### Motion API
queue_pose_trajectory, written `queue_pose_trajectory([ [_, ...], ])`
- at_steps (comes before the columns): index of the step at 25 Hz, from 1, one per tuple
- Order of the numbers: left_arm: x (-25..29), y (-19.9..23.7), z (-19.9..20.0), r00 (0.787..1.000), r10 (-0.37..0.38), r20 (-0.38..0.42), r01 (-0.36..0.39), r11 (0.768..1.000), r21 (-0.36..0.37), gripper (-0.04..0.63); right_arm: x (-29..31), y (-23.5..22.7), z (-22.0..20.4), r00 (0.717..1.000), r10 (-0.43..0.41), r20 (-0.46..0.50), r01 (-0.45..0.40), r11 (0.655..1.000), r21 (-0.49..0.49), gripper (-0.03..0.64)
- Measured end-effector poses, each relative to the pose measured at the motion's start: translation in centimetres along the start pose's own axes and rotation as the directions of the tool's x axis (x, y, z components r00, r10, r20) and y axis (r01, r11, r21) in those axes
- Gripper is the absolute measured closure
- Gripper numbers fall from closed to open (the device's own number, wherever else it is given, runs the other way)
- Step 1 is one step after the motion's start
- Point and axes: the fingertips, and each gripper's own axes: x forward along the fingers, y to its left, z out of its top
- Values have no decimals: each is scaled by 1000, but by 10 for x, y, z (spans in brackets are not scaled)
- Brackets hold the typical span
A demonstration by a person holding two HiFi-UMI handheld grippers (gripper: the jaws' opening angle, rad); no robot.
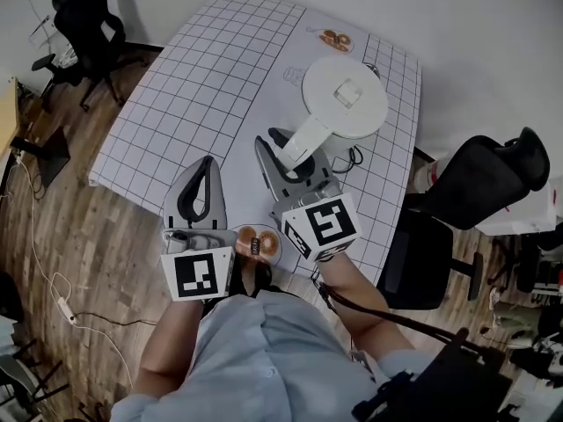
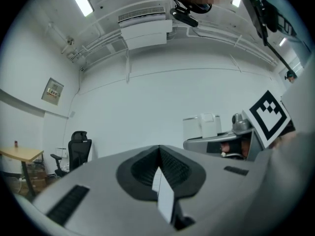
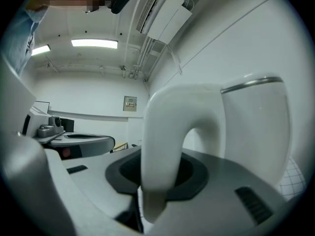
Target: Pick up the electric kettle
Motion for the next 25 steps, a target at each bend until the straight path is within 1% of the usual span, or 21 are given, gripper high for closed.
queue_pose_trajectory([
  [2, -23, 17, -10, 1000, 15, 6, -14, 1000, -11, 595, 5, 33, -8, 999, 35, 8, -35, 999, -8, 535],
  [5, -61, 40, -14, 998, 57, 14, -57, 998, -29, 595, 4, 82, -14, 995, 97, 19, -97, 995, -17, 535],
  [8, -81, 64, -14, 996, 86, 32, -86, 996, -9, 595, 16, 114, -22, 991, 135, 17, -134, 991, -20, 535],
  [10, -75, 80, -16, 996, 87, 31, -87, 996, 14, 595, 34, 120, -29, 989, 145, 6, -145, 989, -7, 535],
  [14, -62, 111, -24, 996, 83, -15, -83, 996, -19, 595, 66, 129, -48, 989, 150, -22, -149, 988, 29, 535],
  [17, -55, 126, -30, 998, 56, -4, -56, 998, 5, 595, 84, 135, -66, 988, 152, -36, -151, 988, 31, 534],
  [20, -42, 136, -48, 996, 56, -68, -57, 998, -23, 595, 100, 130, -84, 987, 147, -60, -145, 989, 37, 532],
  [25, -30, 141, -68, 992, 36, -121, -41, 998, -42, 595, 109, 121, -108, 989, 130, -76, -126, 991, 55, 531],
])
